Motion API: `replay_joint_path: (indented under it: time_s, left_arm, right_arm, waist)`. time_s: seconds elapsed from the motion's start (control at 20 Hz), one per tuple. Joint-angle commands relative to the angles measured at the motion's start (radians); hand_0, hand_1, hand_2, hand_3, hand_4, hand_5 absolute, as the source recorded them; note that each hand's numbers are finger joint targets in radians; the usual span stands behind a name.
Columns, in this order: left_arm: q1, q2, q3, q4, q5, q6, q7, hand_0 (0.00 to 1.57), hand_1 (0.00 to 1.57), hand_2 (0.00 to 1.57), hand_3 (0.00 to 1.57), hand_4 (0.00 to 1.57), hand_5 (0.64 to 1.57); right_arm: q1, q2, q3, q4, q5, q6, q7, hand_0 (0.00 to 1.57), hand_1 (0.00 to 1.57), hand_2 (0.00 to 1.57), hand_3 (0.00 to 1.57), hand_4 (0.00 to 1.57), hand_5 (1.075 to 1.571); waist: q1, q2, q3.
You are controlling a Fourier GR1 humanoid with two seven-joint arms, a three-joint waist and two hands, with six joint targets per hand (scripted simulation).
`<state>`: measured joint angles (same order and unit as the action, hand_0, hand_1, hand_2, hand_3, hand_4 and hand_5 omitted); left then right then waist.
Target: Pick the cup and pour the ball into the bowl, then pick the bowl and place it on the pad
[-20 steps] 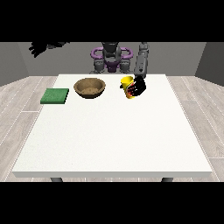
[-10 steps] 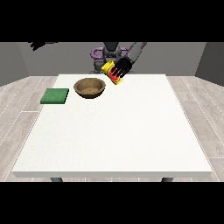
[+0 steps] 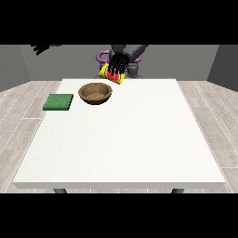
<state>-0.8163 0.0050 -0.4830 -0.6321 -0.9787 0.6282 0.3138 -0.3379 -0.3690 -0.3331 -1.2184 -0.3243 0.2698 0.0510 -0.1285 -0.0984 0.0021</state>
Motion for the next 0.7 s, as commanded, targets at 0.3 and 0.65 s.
replay_joint_path:
  time_s: [0.3,0.65]
  left_arm:
    - [-0.019,-0.005,-0.122,0.005,-0.215,-0.172,0.168,0.0,0.0,1.57,1.38,0.82,1.553]
    - [-0.093,0.049,-0.12,0.024,-0.361,-0.197,0.205,0.89,0.89,1.57,1.52,0.56,1.541]
  right_arm:
    - [0.091,0.01,-0.021,0.036,-0.003,0.016,-0.043,0.0,0.0,0.0,0.23,0.45,1.57]
    - [0.047,-0.02,-0.042,0.027,-0.033,0.039,-0.056,0.0,0.0,0.0,0.43,0.43,1.571]
  waist:
    - [0.065,-0.06,-0.0015]
    - [0.04,0.038,-0.002]
